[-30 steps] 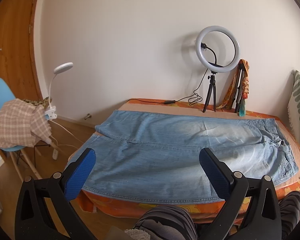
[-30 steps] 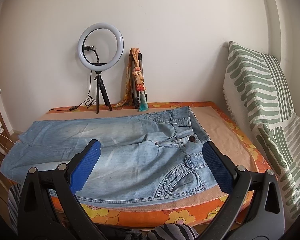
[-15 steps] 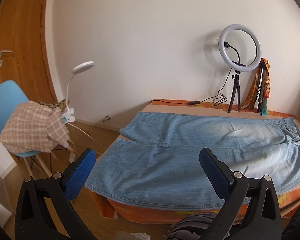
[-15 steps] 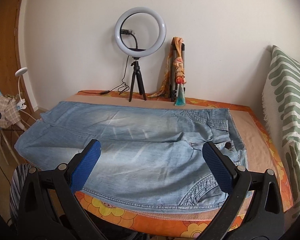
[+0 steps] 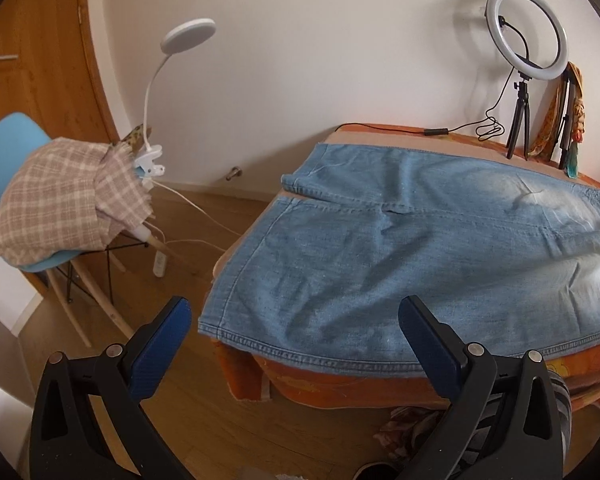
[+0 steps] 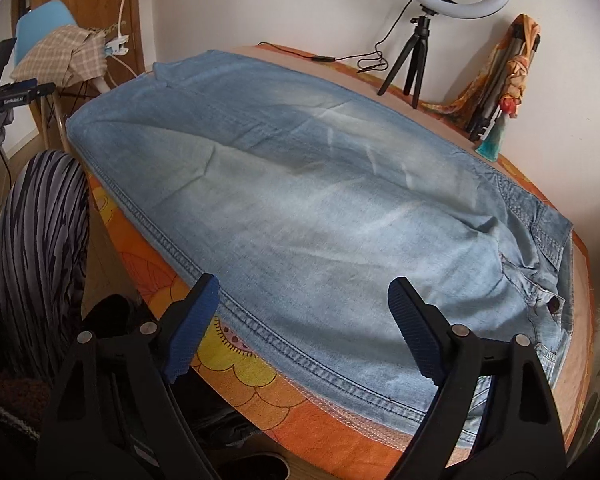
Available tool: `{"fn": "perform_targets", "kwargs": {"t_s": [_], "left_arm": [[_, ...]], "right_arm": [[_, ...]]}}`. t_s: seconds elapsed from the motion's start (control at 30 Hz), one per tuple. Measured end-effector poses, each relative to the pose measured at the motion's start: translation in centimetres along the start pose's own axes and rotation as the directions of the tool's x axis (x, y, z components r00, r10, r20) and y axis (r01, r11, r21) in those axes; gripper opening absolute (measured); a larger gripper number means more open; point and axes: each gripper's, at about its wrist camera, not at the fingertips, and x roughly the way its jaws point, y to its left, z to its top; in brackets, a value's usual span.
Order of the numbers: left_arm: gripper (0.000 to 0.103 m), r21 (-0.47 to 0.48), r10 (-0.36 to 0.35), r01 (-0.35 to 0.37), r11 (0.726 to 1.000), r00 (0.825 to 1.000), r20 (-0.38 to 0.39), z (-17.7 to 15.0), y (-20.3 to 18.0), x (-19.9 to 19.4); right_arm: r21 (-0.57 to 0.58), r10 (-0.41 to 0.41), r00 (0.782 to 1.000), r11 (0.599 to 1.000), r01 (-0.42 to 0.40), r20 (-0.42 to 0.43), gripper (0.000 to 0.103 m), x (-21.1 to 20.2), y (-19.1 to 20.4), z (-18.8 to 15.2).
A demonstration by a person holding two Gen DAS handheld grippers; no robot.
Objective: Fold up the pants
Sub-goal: 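Grasp the jeans leg edge with the right tool while the left tool grasps beside it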
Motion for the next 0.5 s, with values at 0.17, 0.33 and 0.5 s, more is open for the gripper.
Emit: {"fn": "perform_targets", "kwargs": {"t_s": [0.17,0.33,0.5], "left_arm": [[0.102,-0.13,-0.058,0.043,0.991,0.992,-0.113,-1.5,1.4,2.9],[0.101,-0.231,-0.128,0.09,0.969,0.979,-0.156,-2.8,2.5,4.9],[0.099,-0.233,-0.121,0.081,0.969,0.979,-0.163,-3.2,2.7,5.5]], "right_arm": [[-0.089,0.019,0.998,0.996,-0.025,-0.067,0.08,2.3,1.9,-0.2],[-0.155,0.024,0.991,0.987,-0.045,-0.131,0.073,4.1,2.9,-0.5],[-0.176,0.028,0.989,0.983,-0.053,-0.145,0.062,4.8,3.1,-0.4]]}}
